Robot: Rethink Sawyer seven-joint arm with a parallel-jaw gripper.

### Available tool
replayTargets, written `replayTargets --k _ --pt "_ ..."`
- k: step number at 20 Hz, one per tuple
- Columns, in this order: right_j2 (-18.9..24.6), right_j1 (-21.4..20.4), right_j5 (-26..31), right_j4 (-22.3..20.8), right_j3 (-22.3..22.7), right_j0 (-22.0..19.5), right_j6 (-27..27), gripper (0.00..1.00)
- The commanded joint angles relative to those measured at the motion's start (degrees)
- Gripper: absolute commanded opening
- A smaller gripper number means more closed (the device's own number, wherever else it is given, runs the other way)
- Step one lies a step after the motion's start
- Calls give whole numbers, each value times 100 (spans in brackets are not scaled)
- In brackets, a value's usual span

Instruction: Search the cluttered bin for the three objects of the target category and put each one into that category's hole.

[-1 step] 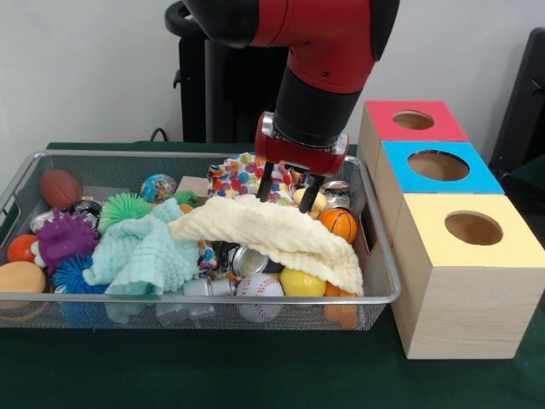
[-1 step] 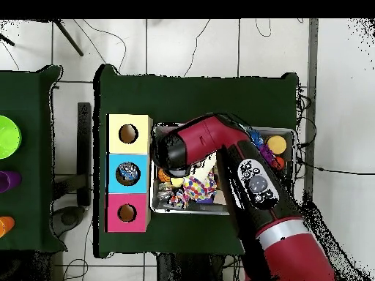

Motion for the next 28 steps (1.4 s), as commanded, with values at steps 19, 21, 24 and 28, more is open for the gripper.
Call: replayTargets --k 19,21,24,28 --pt "6 28 -502 55 52 -434 -1042 100" --pt "48 21 -500 47 46 -510 -1170 100" --pt "112 41 -440 52 -6 -601 -1329 100" --pt "196 53 -360 61 -59 -731 -1520 100"
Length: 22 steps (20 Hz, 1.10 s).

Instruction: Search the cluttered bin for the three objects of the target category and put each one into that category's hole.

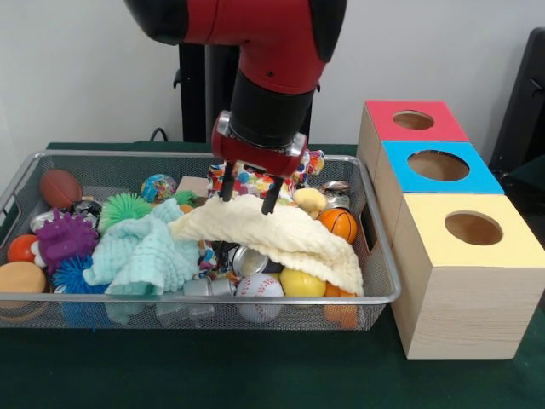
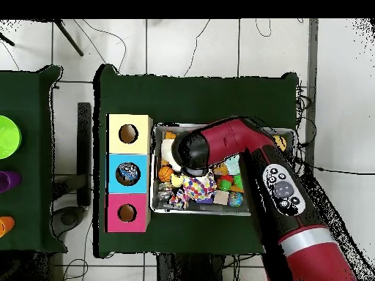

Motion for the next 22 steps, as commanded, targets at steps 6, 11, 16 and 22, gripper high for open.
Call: replayTargets --k 6,11,16,22 --pt "370 82 -175 47 -160 -467 -1821 100" --pt "432 105 -148 41 -185 -570 -1942 100" --pt "458 131 -166 17 -188 -593 -1950 100" --pt "471 172 -219 -11 -172 -602 -1911 100"
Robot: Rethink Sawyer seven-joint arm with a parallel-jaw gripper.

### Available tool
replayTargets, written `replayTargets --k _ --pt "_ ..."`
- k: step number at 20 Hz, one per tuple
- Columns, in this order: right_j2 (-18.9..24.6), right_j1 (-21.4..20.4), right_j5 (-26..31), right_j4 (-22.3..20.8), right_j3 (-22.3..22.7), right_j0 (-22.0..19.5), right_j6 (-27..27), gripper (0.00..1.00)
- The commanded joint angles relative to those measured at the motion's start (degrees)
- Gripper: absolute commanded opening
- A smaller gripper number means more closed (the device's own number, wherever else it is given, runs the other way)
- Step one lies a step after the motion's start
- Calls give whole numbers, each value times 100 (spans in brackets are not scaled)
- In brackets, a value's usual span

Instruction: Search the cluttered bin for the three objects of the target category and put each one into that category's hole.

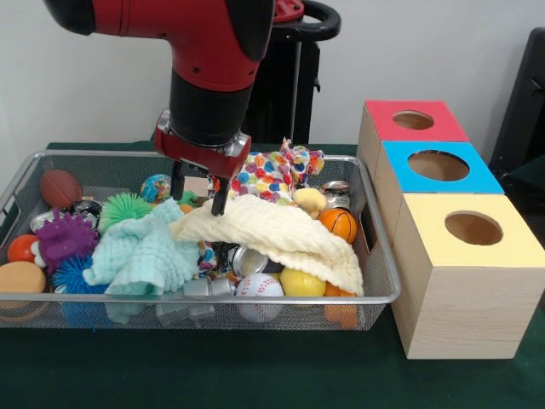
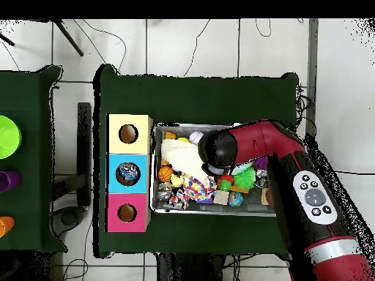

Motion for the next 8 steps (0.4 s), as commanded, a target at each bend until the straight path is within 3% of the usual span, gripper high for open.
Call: replayTargets --k 1,8 --pt "445 194 -224 -15 -90 -98 -1906 100" --pt "418 567 -236 32 -233 -196 -1875 100"
